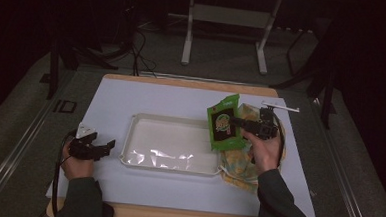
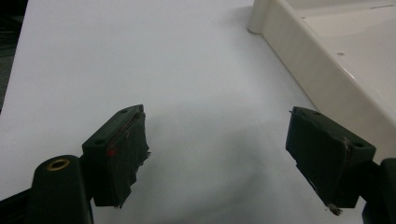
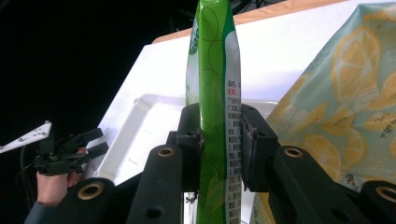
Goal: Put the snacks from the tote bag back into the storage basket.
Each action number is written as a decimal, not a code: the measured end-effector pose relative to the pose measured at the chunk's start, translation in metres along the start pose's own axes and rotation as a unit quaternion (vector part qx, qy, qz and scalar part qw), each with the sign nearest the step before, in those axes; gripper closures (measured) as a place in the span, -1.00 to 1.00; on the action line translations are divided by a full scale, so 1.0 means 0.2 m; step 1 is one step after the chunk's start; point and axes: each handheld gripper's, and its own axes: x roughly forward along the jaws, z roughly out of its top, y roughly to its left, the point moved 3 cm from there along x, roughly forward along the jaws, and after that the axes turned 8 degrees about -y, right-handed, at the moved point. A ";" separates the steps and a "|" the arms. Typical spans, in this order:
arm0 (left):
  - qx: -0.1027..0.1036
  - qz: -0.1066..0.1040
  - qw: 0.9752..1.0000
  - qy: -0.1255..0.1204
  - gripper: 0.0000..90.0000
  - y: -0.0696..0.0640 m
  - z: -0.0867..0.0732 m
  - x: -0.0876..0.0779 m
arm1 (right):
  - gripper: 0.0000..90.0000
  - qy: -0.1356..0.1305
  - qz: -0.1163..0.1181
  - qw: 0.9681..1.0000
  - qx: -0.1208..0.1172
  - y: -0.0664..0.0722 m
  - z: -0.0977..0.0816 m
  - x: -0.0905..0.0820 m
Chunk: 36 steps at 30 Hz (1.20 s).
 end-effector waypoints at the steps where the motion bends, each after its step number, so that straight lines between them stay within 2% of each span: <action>1: -0.001 0.000 1.000 0.000 -0.53 0.00 0.00 0.00 | 0.61 0.001 -0.002 1.000 0.000 0.00 0.00 0.00; 36: -0.001 0.000 1.000 -0.002 -0.54 0.00 0.00 0.00 | 0.61 0.016 -0.023 1.000 -0.011 0.01 -0.13 0.13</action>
